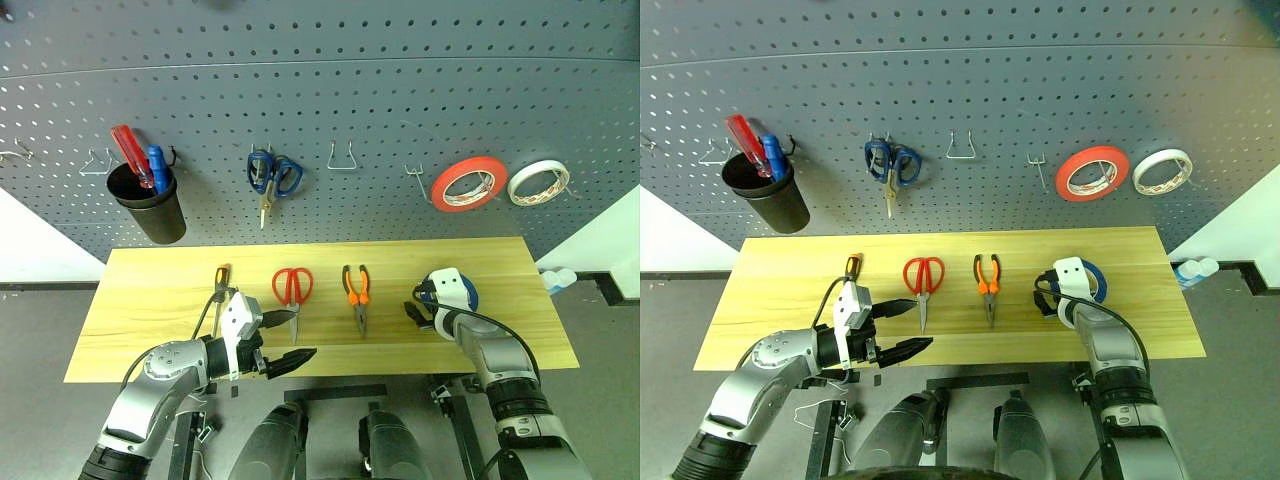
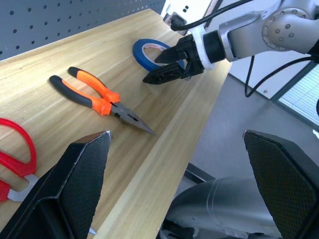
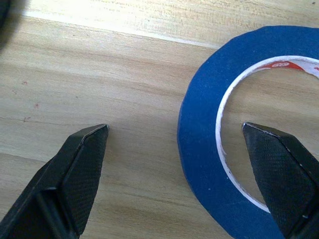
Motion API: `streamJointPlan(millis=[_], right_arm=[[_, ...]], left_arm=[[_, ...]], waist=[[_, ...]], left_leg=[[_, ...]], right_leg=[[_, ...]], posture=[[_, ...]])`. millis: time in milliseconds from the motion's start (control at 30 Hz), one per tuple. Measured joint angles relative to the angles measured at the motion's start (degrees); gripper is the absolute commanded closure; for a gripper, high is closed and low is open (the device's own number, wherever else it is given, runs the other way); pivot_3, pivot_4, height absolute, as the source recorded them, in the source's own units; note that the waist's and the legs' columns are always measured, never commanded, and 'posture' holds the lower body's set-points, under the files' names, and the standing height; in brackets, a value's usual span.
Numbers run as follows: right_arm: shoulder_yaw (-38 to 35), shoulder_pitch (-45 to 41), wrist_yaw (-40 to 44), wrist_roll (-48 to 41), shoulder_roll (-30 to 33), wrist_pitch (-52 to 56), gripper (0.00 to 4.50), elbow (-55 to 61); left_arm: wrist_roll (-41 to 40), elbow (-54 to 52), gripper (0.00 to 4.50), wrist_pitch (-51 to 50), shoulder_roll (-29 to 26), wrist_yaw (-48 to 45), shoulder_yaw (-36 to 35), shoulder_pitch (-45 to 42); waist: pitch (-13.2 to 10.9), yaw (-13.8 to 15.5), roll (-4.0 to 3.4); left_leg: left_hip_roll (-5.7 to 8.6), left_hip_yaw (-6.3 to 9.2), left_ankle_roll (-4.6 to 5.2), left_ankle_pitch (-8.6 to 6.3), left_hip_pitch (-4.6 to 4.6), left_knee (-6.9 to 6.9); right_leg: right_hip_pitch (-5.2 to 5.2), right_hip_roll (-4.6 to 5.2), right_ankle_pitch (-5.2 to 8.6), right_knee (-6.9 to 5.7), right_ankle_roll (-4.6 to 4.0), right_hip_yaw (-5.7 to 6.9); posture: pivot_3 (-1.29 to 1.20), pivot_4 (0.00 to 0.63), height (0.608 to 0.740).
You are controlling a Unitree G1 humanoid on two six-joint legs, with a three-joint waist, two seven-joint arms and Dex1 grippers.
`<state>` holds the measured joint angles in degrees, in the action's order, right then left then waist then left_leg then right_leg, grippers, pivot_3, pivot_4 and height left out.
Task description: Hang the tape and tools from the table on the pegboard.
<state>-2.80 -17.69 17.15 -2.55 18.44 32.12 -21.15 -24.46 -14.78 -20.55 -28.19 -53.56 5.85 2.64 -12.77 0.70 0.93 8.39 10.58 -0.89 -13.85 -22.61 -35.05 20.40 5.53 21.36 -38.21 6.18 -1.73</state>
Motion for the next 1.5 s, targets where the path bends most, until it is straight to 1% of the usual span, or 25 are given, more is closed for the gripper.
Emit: streamJointPlan(millis=[167, 233, 300, 567, 633, 967, 1067, 1167, 1233, 1267, 1500], right_arm=[[0.0, 0.1, 0.0, 0.0, 0.0, -0.3, 0.02, -0.1], [-0.1, 0.3, 0.0, 0.0, 0.0, -0.5, 0.38, 0.0], [-0.1, 0.5, 0.0, 0.0, -0.4, -0.8, 0.88, 0.2], [0.2, 0.7, 0.0, -0.1, -1.1, -1.0, 3.45, 0.9], [0.3, 0.7, -0.2, 0.0, -1.1, -1.0, 3.8, 1.0], [0.3, 1.0, -0.4, 0.0, -1.0, -1.0, 3.8, 1.5], [0.2, 1.9, -0.6, 0.0, -0.7, -0.3, 3.8, 3.1], [0.0, 3.8, -0.3, -0.1, 0.0, 1.0, 3.8, 6.0], [0.0, 5.4, 0.3, -0.2, 0.5, 2.3, 3.8, 8.7], [0.0, 6.1, 0.6, -0.4, 0.5, 2.7, 3.8, 9.6], [-0.2, 12.8, 1.7, -1.6, 1.6, 8.5, 3.8, 19.9]], left_arm=[[0.0, -0.1, 0.05, -0.4, 0.0, 0.2, 0.0, -0.1], [0.0, -0.6, 0.0, -0.4, 0.0, 0.3, 0.0, 0.0], [-0.1, -1.4, 0.0, -0.4, 0.0, 0.3, 0.0, 0.2], [-1.2, -1.7, 0.0, -0.6, -0.5, 0.8, -0.1, 0.4], [-1.3, -1.9, 0.0, -0.8, -0.5, 1.0, -0.1, 0.4], [-1.3, -2.2, 0.0, -1.4, -0.6, 1.3, -0.1, 0.3], [-1.3, -2.2, 0.0, -1.4, -0.6, 1.3, -0.1, 0.1], [-1.3, -2.2, 0.0, -1.4, -0.6, 1.3, -0.1, -0.2], [-1.3, -2.1, 0.0, -1.3, -0.4, 1.3, -0.1, -0.2], [-1.3, -2.0, 0.0, -1.3, -0.4, 1.3, 0.0, -0.2], [-1.2, -1.3, 0.0, -0.8, 0.2, 1.3, 0.1, -0.9]], waist=[[0.0, 0.0, 0.04], [0.0, 0.1, 0.07], [0.0, 0.1, 0.08], [-0.1, 0.3, 0.11], [-0.1, 0.3, 0.13], [-0.1, 0.4, 0.13], [-0.1, 0.9, 0.1], [-0.2, 1.6, 0.08], [-0.2, 1.7, 0.08], [-0.2, 1.7, 0.08], [-0.2, 1.6, -0.02]], left_leg=[[0.0, 0.0, 0.0, 0.0, 0.0, 0.01], [0.0, 0.0, 0.0, 0.0, 0.0, 0.01], [0.0, 0.0, 0.0, 0.0, 0.0, 0.02], [0.0, 0.02, 0.01, -0.01, -0.02, 0.01], [0.0, 0.02, 0.01, -0.01, -0.03, 0.02], [0.0, 0.03, 0.01, -0.01, -0.04, 0.05], [0.0, 0.03, 0.01, -0.01, -0.17, 0.05], [0.0, 0.05, -0.01, 0.0, -0.43, 0.04], [0.0, 0.06, -0.37, 0.21, -0.73, 0.0], [0.0, 0.06, -0.38, 0.22, -0.79, 0.0], [0.0, 0.05, -0.42, 0.24, -0.87, 0.03]], right_leg=[[0.0, 0.0, 0.0, 0.01, 0.0, 0.0], [0.0, 0.0, 0.0, 0.01, 0.0, 0.0], [-0.01, 0.01, 0.0, 0.03, 0.0, 0.0], [-0.01, 0.02, 0.0, 0.06, 0.0, 0.02], [-0.01, 0.02, 0.0, 0.08, 0.0, 0.02], [0.0, 0.02, 0.0, 0.11, 0.0, 0.03], [0.11, 0.02, 0.0, 0.12, 0.0, 0.04], [0.35, 0.01, 0.0, 0.12, 0.0, 0.05], [0.63, 0.02, -0.01, 0.1, 0.01, 0.08], [0.68, 0.02, -0.02, 0.1, 0.02, 0.09], [0.79, 0.02, -0.02, 0.08, 0.02, 0.09]], posture=[[0.12, 0.249, 0.74], [0.12, 0.25, 0.74], [0.12, 0.25, 0.74], [0.12, 0.256, 0.74], [0.12, 0.256, 0.74], [0.12, 0.253, 0.74], [0.11, 0.25, 0.74], [0.11, 0.247, 0.74], [0.11, 0.244, 0.74], [0.11, 0.244, 0.74], [0.09, 0.23, 0.74]])
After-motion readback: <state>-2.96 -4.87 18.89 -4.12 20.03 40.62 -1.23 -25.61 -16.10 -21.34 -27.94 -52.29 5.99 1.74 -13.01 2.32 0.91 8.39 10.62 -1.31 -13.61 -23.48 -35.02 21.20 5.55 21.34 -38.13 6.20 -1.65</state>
